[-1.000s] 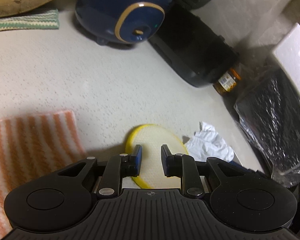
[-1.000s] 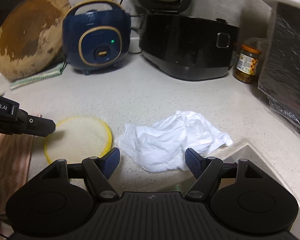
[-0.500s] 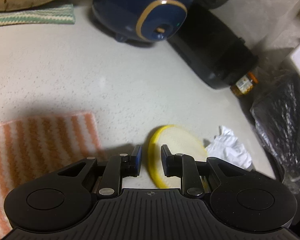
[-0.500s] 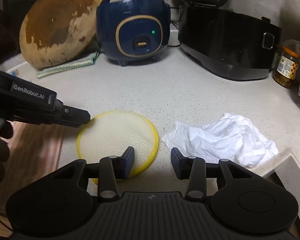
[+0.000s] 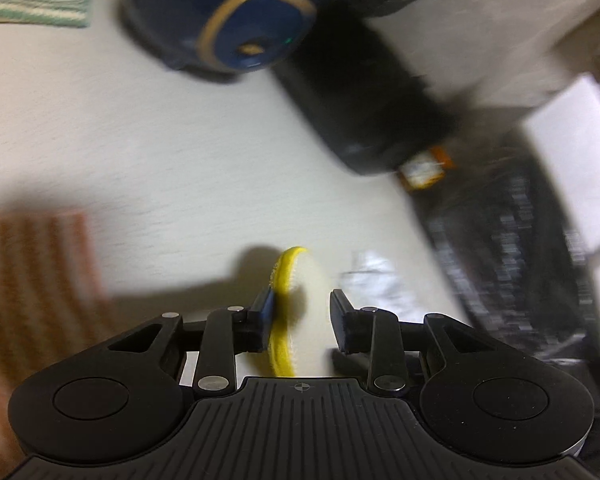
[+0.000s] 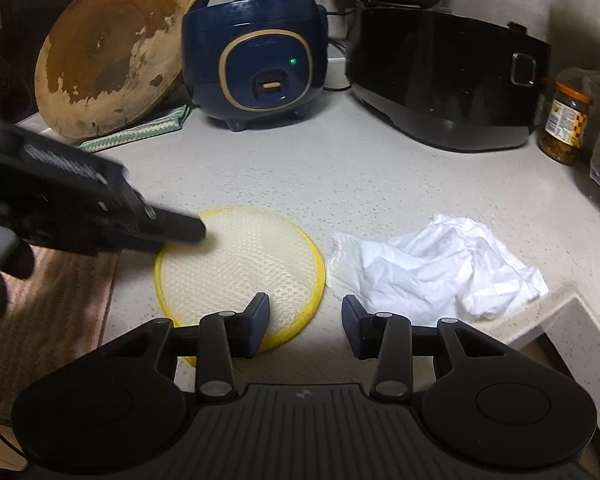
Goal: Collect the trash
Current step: 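Grasp the yellow mesh disc by its rim with the left gripper and lift it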
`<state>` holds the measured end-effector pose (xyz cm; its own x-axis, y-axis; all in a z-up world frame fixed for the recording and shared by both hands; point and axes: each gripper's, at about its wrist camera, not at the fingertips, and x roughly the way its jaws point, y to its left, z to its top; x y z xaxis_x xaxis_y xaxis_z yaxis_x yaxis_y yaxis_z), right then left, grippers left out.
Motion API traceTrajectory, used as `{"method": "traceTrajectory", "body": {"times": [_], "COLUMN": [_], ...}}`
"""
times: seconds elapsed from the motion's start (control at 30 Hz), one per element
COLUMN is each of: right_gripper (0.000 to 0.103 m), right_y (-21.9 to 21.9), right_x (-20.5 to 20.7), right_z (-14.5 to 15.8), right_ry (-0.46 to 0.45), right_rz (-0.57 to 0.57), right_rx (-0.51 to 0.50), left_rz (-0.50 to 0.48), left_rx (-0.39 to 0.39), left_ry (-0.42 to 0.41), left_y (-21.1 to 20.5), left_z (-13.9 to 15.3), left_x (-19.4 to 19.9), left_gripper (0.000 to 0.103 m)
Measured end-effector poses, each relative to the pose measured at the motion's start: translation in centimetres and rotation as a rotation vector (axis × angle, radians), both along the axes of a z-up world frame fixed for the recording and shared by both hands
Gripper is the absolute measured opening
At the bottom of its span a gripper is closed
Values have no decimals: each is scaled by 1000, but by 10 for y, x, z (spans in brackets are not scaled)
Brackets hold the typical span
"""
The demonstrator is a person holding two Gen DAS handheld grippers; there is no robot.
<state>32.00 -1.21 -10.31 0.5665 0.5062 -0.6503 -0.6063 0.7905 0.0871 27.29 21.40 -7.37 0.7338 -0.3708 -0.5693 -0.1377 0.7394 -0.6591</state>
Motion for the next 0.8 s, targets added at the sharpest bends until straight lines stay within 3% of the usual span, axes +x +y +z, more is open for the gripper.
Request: {"method": "traceTrajectory", "body": {"times": [0.1,0.2,0.37,0.47,0.6,0.67,0.8], "right_gripper": [40,40,40,40,40,40,40], "right_y": [-7,-11,-15,-19,-22,-22,-21], "right_x": [-1,-3,-5,-5,-6,-7,-10], "right_z": [1,-1,-1,-2,-2,-2,-2], "right_ry": [5,5,3,9,2,-2,-7], "right_rz": [-8,-15,-27,-33,-40,-41,-44], "right_rx": [12,12,14,22,22,22,13], "left_rz": [-40,-19,-24,-25,-105,-129,-84], "left_rx": [12,73,74,31,-55,2,98], "left_ry": [-29,5,29,34,-39,-42,-6], "left_y": [-12,-20,-24,-25,-29,-38,-44], "left_z": [9,6,-5,-8,3,8,5], "left_x": [5,14,20,22,17,20,30], "left_gripper": [33,33,34,33,26,26,26]}}
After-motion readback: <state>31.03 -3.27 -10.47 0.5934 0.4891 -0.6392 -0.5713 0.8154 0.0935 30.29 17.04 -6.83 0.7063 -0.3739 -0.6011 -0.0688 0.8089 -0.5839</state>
